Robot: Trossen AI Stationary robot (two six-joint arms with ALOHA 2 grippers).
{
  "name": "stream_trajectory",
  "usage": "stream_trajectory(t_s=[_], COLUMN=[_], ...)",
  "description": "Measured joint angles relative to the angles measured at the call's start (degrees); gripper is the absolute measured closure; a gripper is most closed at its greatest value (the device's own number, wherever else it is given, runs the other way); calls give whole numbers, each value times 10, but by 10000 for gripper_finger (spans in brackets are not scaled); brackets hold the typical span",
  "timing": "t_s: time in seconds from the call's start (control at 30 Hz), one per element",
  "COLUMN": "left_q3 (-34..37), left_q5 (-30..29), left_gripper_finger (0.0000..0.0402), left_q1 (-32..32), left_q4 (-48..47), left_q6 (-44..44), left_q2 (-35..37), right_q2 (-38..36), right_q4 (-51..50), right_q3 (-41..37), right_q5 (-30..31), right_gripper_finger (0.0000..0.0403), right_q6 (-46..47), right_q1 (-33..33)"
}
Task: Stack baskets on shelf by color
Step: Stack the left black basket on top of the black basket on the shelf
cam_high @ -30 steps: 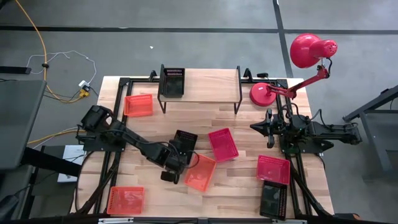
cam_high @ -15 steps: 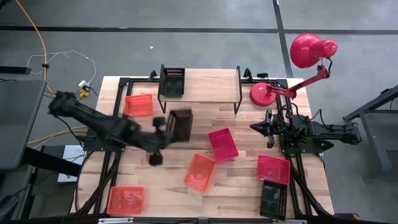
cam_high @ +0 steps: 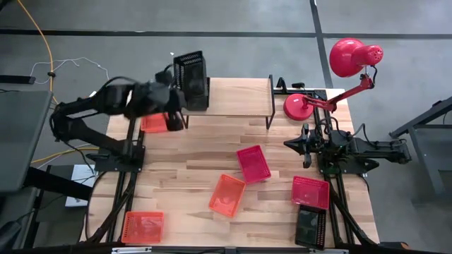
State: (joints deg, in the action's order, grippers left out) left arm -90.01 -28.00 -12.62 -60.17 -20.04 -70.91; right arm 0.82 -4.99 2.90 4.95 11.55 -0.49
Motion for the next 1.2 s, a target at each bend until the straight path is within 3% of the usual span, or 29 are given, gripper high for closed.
stream_trajectory(t_s=[0.1,0.27,0.63,0.93,1.2], left_q3=[-1,-1,-1,-1,9], left_q5=[79,124,118,109,141], left_gripper_finger=[401,401,401,401,401], left_q1=[-67,-118,-135,-156,-180], left_q4=[-29,-59,-79,-111,-88], left_q6=[-27,-36,-57,-53,-63], left_q2=[-24,-79,-146,-147,-147], right_q2=[0,0,0,0,0], right_q4=[0,0,0,0,0], right_q3=[0,0,0,0,0], right_q5=[0,0,0,0,0], right_gripper_finger=[402,402,402,402,402], right_q6=[0,0,0,0,0], right_q1=[0,0,0,0,0])
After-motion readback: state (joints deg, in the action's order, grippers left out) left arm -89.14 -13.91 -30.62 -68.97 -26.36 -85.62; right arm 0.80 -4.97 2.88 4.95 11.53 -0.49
